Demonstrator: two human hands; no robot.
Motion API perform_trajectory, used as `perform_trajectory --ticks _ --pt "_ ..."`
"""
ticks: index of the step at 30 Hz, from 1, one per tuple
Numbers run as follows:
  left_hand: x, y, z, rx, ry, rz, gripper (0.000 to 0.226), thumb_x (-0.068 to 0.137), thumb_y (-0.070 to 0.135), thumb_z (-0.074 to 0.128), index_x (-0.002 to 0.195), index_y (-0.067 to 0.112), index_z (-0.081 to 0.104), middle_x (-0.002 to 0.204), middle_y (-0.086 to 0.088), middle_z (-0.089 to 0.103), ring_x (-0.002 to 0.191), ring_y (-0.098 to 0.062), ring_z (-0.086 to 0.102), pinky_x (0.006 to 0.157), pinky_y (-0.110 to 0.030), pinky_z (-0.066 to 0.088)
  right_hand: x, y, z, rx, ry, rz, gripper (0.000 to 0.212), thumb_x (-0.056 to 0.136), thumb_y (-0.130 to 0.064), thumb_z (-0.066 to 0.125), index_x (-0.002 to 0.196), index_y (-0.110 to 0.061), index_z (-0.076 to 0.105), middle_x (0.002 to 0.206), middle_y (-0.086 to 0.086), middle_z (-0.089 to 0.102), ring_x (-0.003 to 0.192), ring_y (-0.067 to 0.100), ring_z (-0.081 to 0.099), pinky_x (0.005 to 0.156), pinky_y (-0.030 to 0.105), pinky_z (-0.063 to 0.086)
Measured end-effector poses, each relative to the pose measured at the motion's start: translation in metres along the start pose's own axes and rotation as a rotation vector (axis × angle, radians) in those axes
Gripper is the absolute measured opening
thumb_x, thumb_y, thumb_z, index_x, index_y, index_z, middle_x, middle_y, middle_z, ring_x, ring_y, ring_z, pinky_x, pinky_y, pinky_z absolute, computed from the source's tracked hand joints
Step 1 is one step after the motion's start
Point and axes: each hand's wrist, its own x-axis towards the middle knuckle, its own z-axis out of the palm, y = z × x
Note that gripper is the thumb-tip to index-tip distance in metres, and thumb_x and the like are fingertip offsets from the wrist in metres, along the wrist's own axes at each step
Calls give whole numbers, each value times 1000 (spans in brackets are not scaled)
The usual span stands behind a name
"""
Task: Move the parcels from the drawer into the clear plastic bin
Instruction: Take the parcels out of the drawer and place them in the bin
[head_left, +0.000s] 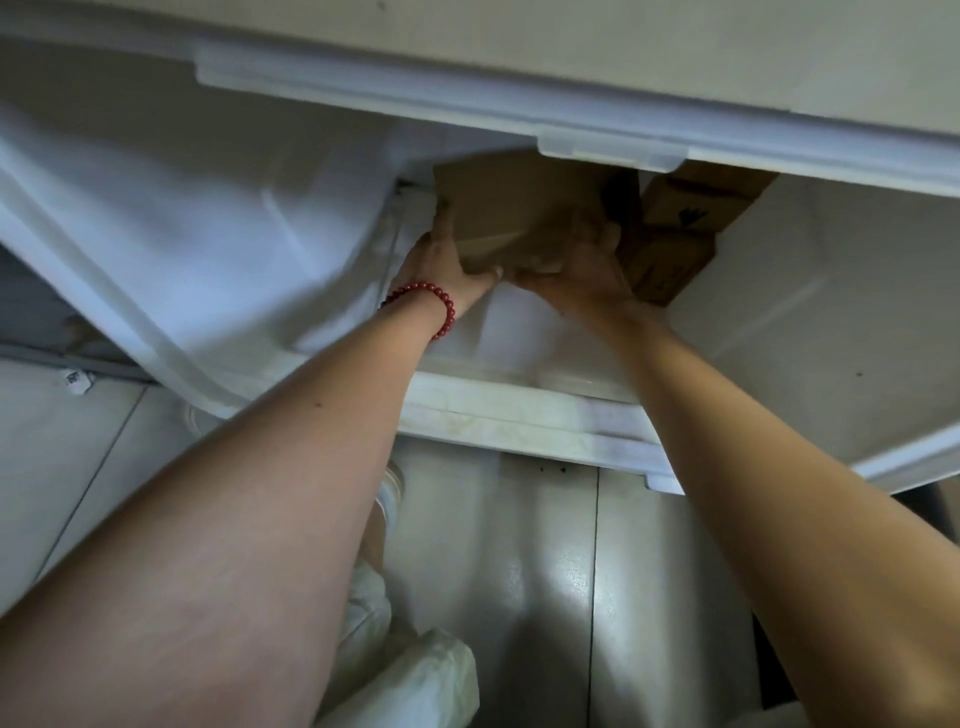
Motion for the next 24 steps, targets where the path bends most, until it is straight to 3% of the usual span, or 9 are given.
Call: perform_trajectory --ticks 4,9,13,16,18,21,24 --pt "-2 -7 -3 -27 -30 1 90 81 33 72 151 26 16 143 -5 43 126 -25 47 95 -28 42 -4 -7 8 31 3 3 96 72 -48 77 148 -21 23 149 15 18 136 37 27 108 36 35" --pt "-8 -13 0 49 -41 45 81 86 23 67 150 36 19 142 -10 41 121 -26 49 84 -21 38 4 -2 -5 -44 59 114 108 75 -45 75 153 -21 4 159 13 -6 139 40 27 104 38 40" --pt "-6 -13 -2 70 -25 49 77 86 21 66 148 36 23 140 -9 42 122 -27 49 87 -25 40 12 2 -13 76 -2 102 110 76 -43 73 153 -16 1 154 17 18 127 35 46 90 40 48" --pt "-3 -8 -8 64 -4 35 72 85 21 66 146 32 29 140 -8 42 122 -27 48 91 -28 41 13 6 -16 -21 50 113 104 81 -35 75 153 -7 6 152 20 16 135 35 33 101 33 35" --pt "-1 -6 -11 45 43 -6 71 83 22 69 144 28 32 140 -7 43 123 -26 48 89 -25 40 12 10 -18 4 -10 125 98 78 -34 77 151 -8 16 148 22 25 131 37 38 96 32 39" --pt "-5 -9 -19 59 74 -104 84 79 28 76 146 16 27 147 -10 36 133 -28 38 105 -32 37 -2 19 -13 -68 -108 75 95 70 -38 82 144 -8 31 138 19 38 123 32 45 89 28 39" --pt "-15 -14 -32 235 20 -176 98 71 43 79 146 5 28 151 -15 29 138 -29 29 111 -35 31 -15 22 -6 136 -104 133 77 69 -35 84 129 -11 44 126 9 48 113 23 51 79 22 39"
